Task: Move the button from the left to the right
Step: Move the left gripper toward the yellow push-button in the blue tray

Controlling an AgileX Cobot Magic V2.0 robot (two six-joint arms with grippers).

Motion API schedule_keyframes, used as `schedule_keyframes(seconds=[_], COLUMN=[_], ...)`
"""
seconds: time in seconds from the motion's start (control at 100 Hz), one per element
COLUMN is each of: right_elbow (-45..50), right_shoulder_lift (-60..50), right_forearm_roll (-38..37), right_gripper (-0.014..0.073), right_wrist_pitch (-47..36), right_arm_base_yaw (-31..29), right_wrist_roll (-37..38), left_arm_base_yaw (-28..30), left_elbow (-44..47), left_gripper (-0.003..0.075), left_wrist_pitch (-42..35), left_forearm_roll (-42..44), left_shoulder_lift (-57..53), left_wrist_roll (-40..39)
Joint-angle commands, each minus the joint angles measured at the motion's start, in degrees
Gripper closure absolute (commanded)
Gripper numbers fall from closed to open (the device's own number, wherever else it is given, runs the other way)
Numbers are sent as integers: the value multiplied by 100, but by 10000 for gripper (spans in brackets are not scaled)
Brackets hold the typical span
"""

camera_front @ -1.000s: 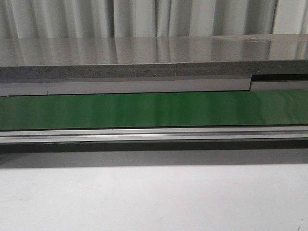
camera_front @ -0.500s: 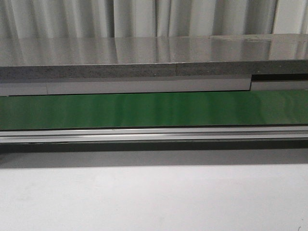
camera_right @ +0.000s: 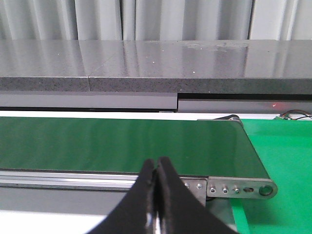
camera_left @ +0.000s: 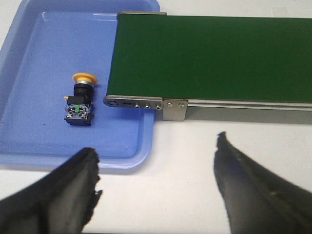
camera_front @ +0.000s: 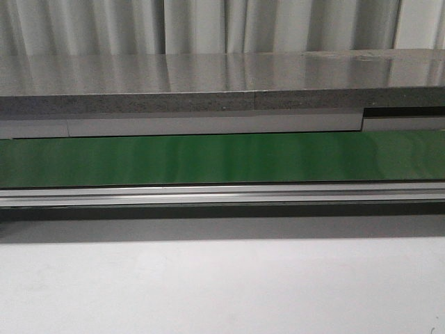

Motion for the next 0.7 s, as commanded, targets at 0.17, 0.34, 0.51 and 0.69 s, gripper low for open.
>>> schedule_keyframes(seconds=[0.17, 0.34, 0.51, 0.69], right_elbow=[-82, -82, -82, -82], right_shoulder_lift=[-120, -120, -120, -120], right_forearm_roll=[-56, -56, -56, -56], right_gripper=[660, 660, 660, 660], right_wrist_pitch=[-411, -411, -411, -411], right_arm_base_yaw=[26, 26, 26, 26], right_wrist_roll=[-9, -9, -9, -9], left_arm_base_yaw=[3, 127, 586, 1228], left_elbow=[-456, -1014, -1461, -1571], left_gripper=[105, 105, 105, 105], left_wrist_pitch=[355, 666, 648, 332], left_forearm_roll=[343, 896, 945, 738], left_shoulder_lift=[233, 829, 1447, 2261], left_wrist_roll=[-12, -104, -104, -104])
